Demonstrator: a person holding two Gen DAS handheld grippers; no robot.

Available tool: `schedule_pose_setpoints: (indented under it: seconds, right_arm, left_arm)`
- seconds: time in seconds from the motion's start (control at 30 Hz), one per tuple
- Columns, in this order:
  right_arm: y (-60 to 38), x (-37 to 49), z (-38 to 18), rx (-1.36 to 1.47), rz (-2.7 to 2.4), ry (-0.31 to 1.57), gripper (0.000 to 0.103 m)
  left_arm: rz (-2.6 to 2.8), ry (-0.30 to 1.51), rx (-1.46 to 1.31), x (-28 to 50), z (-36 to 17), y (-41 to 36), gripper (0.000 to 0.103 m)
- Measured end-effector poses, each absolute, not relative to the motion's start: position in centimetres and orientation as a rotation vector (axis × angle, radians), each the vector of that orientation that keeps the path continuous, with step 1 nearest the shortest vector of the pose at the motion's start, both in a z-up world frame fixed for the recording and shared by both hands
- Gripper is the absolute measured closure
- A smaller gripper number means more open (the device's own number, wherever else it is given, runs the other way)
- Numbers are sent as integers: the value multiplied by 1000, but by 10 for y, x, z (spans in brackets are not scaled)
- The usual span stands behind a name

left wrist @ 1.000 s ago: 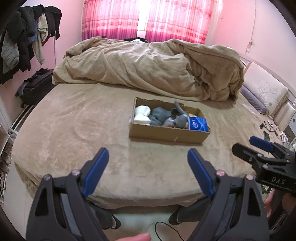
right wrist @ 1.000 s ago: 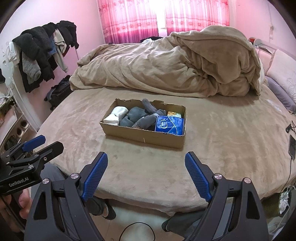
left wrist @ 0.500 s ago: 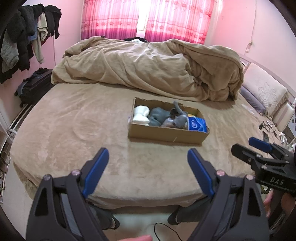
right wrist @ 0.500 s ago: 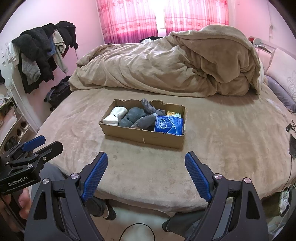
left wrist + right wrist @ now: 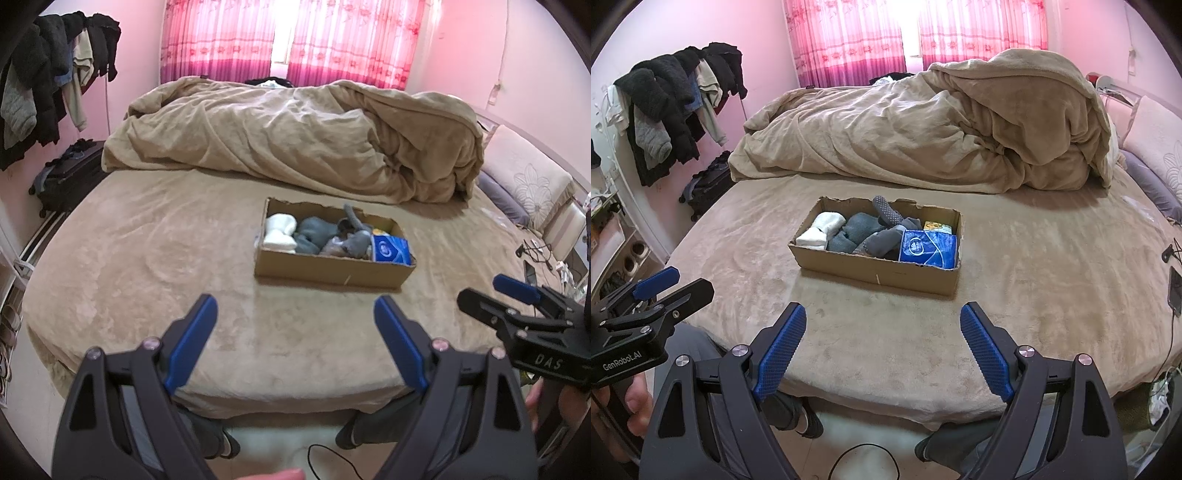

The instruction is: Organize objects

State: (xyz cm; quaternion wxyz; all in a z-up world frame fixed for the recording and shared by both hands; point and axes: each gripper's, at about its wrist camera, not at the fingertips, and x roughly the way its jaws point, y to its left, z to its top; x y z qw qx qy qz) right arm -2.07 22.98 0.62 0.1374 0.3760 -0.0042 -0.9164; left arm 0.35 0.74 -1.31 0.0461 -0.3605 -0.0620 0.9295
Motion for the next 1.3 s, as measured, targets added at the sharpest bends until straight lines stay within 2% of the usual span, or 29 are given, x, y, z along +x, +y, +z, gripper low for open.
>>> schedule_pose_setpoints:
  seconds: [1.3]
  right_arm:
    - [236, -24, 3, 1091, -2657, -21, 15]
  left_arm:
    - [2812, -191, -1110, 2, -15, 6, 15]
